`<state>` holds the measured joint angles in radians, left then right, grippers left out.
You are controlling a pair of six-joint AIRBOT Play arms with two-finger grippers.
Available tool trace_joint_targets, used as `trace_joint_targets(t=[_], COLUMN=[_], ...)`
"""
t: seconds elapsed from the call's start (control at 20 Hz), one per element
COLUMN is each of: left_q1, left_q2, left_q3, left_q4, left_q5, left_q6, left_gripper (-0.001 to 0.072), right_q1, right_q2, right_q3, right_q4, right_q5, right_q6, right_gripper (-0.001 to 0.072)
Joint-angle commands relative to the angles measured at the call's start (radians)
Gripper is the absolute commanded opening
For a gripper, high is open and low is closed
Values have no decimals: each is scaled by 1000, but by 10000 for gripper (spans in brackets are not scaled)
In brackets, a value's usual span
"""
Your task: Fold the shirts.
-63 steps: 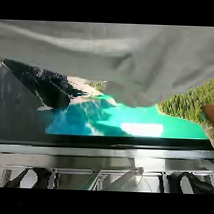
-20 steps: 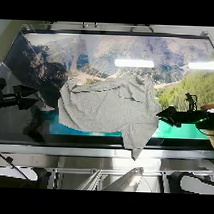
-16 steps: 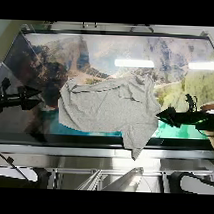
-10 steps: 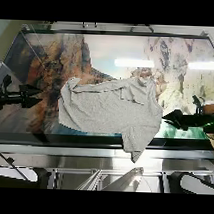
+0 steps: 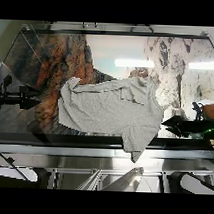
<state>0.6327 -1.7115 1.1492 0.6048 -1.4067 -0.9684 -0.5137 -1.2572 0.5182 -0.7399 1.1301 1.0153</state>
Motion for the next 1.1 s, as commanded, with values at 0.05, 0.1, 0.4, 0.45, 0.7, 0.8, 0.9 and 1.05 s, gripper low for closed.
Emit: trace_joint_targets(t=[0.05,0.1,0.4,0.45,0.7,0.8,0.9,1.05], left_q1=[-1,-1,-37,-67,-241,-281,-299,-303], left_q2=[0,0,-51,-68,-147,-147,-147,-122], left_q3=[-6,-6,-6,-6,-6,-6,-6,-6], left_q4=[13,34,111,111,101,126,187,176], left_q5=[4,5,-7,-8,-22,-43,-94,-151], left_q6=[-2,-2,-52,-54,-72,-73,-73,-61], left_gripper=[720,720,720,720,542,541,283,8], right_q1=[114,151,291,293,291,291,290,288], right_q2=[-11,-28,-117,-114,-90,-73,-50,2], right_q3=[-27,-27,-23,-23,-22,-18,-5,37], right_q4=[79,124,383,390,401,405,405,405], right_q5=[-117,-149,-202,-202,-198,-198,-194,-148], right_q6=[6,3,-127,-129,-129,-129,-129,-128], right_gripper=[484,484,15,17,17,17,17,16])
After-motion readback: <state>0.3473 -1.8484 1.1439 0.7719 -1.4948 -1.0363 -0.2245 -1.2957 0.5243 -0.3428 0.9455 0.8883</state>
